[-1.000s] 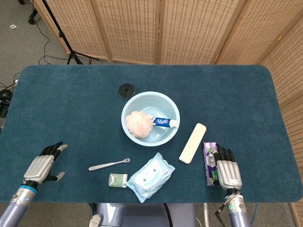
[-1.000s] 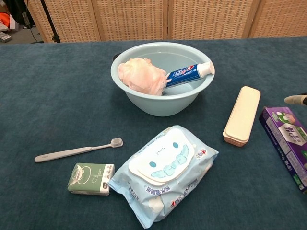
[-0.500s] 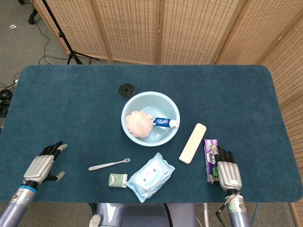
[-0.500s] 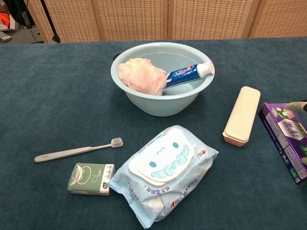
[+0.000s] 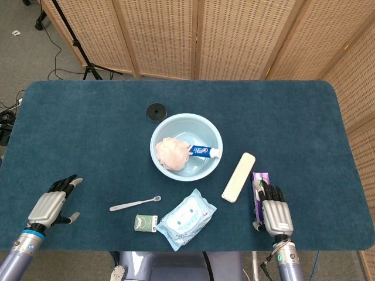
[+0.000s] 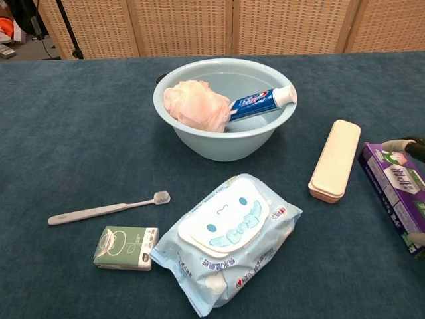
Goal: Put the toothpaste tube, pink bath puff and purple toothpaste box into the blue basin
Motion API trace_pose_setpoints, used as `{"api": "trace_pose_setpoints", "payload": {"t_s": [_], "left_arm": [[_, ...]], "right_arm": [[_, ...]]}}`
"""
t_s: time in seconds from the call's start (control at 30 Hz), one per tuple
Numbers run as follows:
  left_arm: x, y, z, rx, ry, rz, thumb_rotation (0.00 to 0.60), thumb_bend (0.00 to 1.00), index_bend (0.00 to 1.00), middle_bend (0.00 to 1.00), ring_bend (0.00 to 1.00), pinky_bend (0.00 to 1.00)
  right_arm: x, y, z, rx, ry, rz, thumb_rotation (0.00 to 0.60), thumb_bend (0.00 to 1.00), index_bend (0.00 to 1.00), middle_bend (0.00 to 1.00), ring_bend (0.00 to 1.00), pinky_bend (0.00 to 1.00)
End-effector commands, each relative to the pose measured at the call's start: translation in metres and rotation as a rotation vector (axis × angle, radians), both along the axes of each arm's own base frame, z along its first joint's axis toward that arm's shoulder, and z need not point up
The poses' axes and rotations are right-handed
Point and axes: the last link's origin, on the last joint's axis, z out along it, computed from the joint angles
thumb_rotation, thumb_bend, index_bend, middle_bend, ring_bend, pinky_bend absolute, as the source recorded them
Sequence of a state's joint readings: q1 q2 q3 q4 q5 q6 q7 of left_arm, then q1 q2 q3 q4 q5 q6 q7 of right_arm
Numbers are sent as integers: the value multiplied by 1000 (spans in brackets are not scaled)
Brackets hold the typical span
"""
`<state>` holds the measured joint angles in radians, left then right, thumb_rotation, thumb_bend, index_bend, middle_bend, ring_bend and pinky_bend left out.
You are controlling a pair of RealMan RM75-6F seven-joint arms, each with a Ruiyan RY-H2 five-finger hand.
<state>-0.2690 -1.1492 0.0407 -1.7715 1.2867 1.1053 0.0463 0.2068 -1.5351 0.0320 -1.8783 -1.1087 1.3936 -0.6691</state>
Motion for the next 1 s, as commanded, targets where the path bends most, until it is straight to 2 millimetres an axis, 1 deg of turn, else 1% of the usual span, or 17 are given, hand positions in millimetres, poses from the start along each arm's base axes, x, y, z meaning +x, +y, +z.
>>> {"api": "trace_pose_setpoints", "payload": {"t_s": [0.03,0.3,0.37,0.5,0.87,1.0], "left_arm": [[0,0,0,-3,1,-1,600,287,0,0,0,54],[1,-2,-3,-14,8,-9,600,288,0,0,0,54],[3,-2,-3,-11,10,-14,600,287,0,0,0,54],[4,-3,-3,-6,11,-16,600,288,0,0,0,54],[4,-3,-3,-7,9,-14,600,288,0,0,0,54],[4,-3,-3,-9,9,-14,600,288,0,0,0,54]], "right_arm": [[-3,1,-2,7,2,-10,600,131,21,0,0,0],[-16,-4,2,-7,26,-30,600,131,21,0,0,0],[-26,-12,8,-25,54,-42,600,131,21,0,0,0],[-37,-20,15,-39,79,-55,600,131,21,0,0,0],[-54,-35,29,-74,131,-88,600,131,21,0,0,0],[-61,-44,35,-89,153,-100,600,131,21,0,0,0]]}}
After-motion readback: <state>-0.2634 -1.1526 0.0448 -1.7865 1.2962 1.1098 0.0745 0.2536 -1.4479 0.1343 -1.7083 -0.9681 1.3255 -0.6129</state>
